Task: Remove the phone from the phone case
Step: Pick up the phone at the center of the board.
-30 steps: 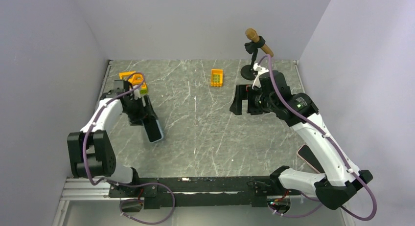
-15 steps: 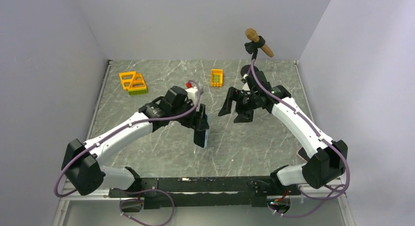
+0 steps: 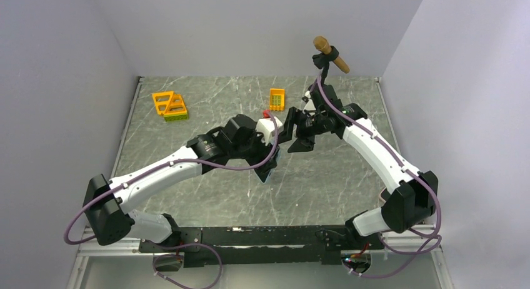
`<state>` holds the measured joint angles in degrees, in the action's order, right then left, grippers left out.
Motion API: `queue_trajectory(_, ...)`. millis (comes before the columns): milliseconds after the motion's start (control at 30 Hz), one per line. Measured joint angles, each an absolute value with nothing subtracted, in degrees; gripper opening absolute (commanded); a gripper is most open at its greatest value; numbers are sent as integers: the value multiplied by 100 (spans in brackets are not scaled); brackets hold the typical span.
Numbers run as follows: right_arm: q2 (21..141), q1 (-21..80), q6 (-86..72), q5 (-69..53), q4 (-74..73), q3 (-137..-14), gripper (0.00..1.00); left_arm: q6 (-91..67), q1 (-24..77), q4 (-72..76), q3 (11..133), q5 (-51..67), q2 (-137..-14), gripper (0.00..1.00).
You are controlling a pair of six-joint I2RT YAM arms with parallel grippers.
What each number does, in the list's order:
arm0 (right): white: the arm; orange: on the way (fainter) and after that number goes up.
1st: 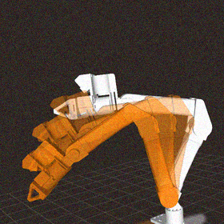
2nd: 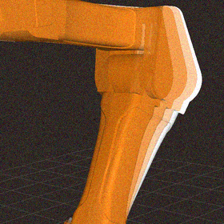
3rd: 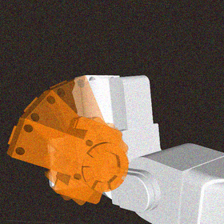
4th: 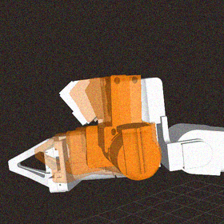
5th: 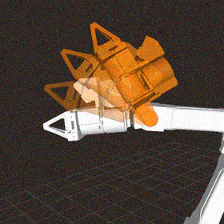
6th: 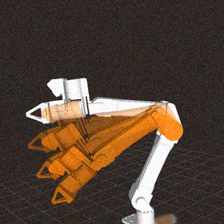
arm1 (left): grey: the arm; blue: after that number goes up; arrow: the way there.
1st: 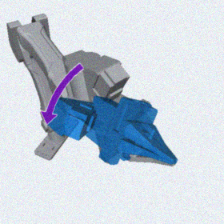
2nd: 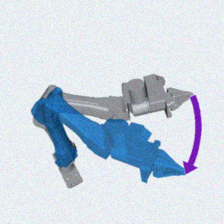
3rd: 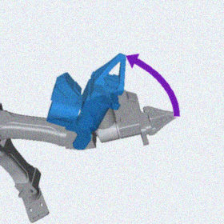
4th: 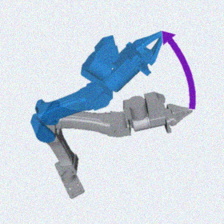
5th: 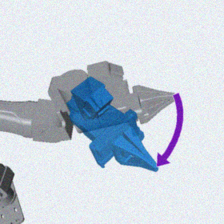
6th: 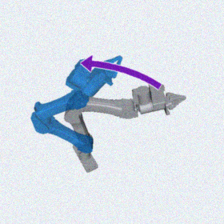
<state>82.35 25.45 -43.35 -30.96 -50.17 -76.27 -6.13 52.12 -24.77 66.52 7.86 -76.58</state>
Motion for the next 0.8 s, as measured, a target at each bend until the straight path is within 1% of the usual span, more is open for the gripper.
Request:
queue_trajectory(100, 8095, 2611, -4418, -3074, -4831, -7441, 67, -510, 5251, -2528, 6659, 760, -7699, 0)
queue_trajectory(233, 7865, 2630, -4462, -2847, -4812, -7321, 71, -451, 5277, -2587, 6720, 753, -7771, 0)
queue_trajectory(333, 7644, 2635, -4464, -2700, -4801, -7323, 71, -410, 5282, -2606, 6753, 722, -7797, 0)
queue_trajectory(433, 7437, 2674, -4469, -2711, -4779, -7325, 68, -410, 5282, -2659, 6753, 694, -7832, 0)
queue_trajectory(567, 7365, 2755, -4519, -2777, -4615, -7319, 59, -410, 5286, -2777, 6753, 661, -7863, 0)
queue_trajectory(800, 7428, 3179, -4639, -2775, -4298, -7096, 52, -429, 5288, -2923, 6917, 655, -7996, 0)
